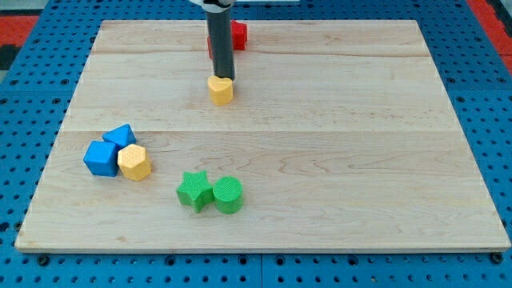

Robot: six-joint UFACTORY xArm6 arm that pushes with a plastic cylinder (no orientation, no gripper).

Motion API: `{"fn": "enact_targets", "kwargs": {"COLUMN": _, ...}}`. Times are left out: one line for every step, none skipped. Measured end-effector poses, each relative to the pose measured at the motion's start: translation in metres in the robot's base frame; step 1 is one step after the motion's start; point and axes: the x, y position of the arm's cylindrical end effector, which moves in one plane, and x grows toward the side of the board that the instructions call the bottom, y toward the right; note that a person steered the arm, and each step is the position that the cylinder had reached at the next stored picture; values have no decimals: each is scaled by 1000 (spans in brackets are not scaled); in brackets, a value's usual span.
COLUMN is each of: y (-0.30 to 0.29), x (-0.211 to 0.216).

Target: Move the heart left beside the triangle

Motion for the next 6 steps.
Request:
{"fn": "enact_targets", "kwargs": {"y": -4, "x": 19}}
{"fn": "enact_targets", "kwargs": {"y": -71, "x": 41}}
{"fn": "enact_targets", "kwargs": {"y": -112, "x": 67}}
{"fn": "enact_targets", "kwargs": {"y": -104, "x": 62}}
{"fn": "enact_targets", "kwargs": {"y": -86, "x": 24}}
{"fn": "enact_targets", "kwargs": {"y": -3, "x": 11}}
